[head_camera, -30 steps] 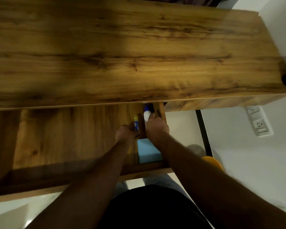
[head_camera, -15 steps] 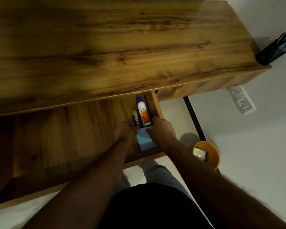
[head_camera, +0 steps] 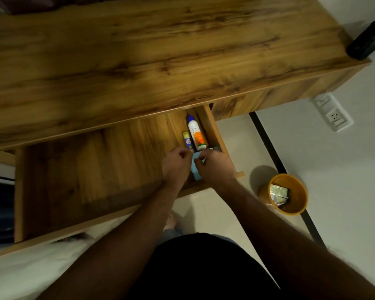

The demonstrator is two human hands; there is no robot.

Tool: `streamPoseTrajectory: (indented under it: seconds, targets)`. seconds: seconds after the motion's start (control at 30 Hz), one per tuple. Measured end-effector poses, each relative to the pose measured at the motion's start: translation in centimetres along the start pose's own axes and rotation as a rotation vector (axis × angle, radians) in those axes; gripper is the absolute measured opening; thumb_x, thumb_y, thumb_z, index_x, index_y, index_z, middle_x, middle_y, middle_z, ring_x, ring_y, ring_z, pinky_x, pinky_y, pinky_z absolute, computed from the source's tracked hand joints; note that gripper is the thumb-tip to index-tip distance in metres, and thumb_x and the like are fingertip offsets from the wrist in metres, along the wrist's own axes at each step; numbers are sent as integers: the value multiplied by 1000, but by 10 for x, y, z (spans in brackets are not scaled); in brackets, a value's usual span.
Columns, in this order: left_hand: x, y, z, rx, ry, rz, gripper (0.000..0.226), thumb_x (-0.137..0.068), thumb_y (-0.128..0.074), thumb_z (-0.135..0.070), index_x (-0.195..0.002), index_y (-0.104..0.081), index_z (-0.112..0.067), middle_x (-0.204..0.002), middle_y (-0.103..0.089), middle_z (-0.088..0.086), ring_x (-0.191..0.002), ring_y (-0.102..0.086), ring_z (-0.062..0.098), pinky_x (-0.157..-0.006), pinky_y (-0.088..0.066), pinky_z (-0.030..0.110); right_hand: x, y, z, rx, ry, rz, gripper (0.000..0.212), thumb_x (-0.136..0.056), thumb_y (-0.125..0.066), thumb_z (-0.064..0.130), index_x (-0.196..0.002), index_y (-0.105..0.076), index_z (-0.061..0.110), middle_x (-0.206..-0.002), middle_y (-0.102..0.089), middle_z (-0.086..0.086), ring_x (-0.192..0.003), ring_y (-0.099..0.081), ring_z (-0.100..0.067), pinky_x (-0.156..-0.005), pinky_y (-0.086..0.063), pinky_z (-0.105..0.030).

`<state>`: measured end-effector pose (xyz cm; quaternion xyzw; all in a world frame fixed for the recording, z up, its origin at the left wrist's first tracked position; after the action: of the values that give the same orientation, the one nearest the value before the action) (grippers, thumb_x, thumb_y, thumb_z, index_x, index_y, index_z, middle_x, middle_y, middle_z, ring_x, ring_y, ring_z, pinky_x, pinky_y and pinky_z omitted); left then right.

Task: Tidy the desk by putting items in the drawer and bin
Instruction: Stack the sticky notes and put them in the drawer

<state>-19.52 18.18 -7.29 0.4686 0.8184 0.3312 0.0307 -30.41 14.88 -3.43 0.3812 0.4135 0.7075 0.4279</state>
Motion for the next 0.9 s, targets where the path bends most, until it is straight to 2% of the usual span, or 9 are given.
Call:
streamPoseTrajectory:
  seconds: [0.1,0.17,0.27,0.33,0.5,0.57,0.7,0.9]
  targets:
    - [20,-4,-11,21,-67,-9,25,-94,-57,-32,-102,-71,-12,-96,-71,1,-84,-59,10,-62,-39,13,15,3,-13,-57,-65,-43,24,-93,-51,37,-99,-69,21,-89,-70,0,-76,-64,-16,-67,-56,-30]
    - [32,-9,-18,58,-78,1,23,-92,-59,-31,-97,-72,-12,-93,-72,4,-86,-63,17,-68,-44,24,27,7,-23,-137,-133,-82,21,-90,-53,35,-95,-69,21,-87,-71,-1,-76,-65,-21,-68,-56,-35]
    - [52,-20,-25,93,-65,52,20,-90,-62,-30,-93,-72,-13,-90,-72,3,-86,-64,17,-73,-44,24,51,11,-46,-233,-193,-129,19,-86,-56,30,-93,-69,18,-86,-72,-5,-78,-66,-27,-69,-55,-37]
    - [66,-27,-26,109,-91,101,20,-89,-63,-31,-92,-71,-14,-89,-72,2,-85,-65,17,-77,-50,27,68,11,-60,-292,-229,-149,20,-86,-56,29,-94,-70,18,-85,-72,-5,-77,-66,-26,-69,-55,-36]
    - [113,-47,-15,131,-203,338,24,-84,-62,-37,-97,-71,-18,-89,-70,-5,-86,-66,12,-81,-57,36,118,-6,-100,-437,-382,-130,16,-87,-59,29,-93,-66,16,-79,-66,1,-73,-63,-19,-63,-46,-27]
    - [130,-52,-6,88,-193,465,27,-82,-61,-42,-101,-68,-24,-93,-70,-6,-90,-67,12,-82,-58,42,140,-17,-116,-499,-482,-91,18,-85,-61,34,-93,-65,18,-81,-69,0,-76,-66,-21,-68,-53,-31]
    - [146,-57,18,-87,-207,680,21,-88,-62,-40,-104,-64,-27,-99,-68,-6,-95,-65,13,-84,-58,43,182,-42,-140,-609,-694,-84,24,-83,-63,36,-95,-65,16,-78,-69,-3,-75,-66,-26,-74,-58,-41]
    - [177,-44,64,-262,-227,879,10,-85,-65,-39,-90,-62,-30,-89,-67,-5,-91,-67,20,-80,-57,42,273,-94,-132,-744,-963,-112,19,-82,-64,37,-90,-63,20,-88,-70,-6,-84,-68,-26,-79,-58,-47]
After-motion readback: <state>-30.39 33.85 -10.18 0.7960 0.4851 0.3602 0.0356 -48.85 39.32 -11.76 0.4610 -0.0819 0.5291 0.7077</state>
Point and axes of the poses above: each hand's wrist, its own x-axis away from the middle knuckle, its own y-axis out of the back of the hand, z = x × y, the point moved 1 cm from there along -x, towards the middle knuckle
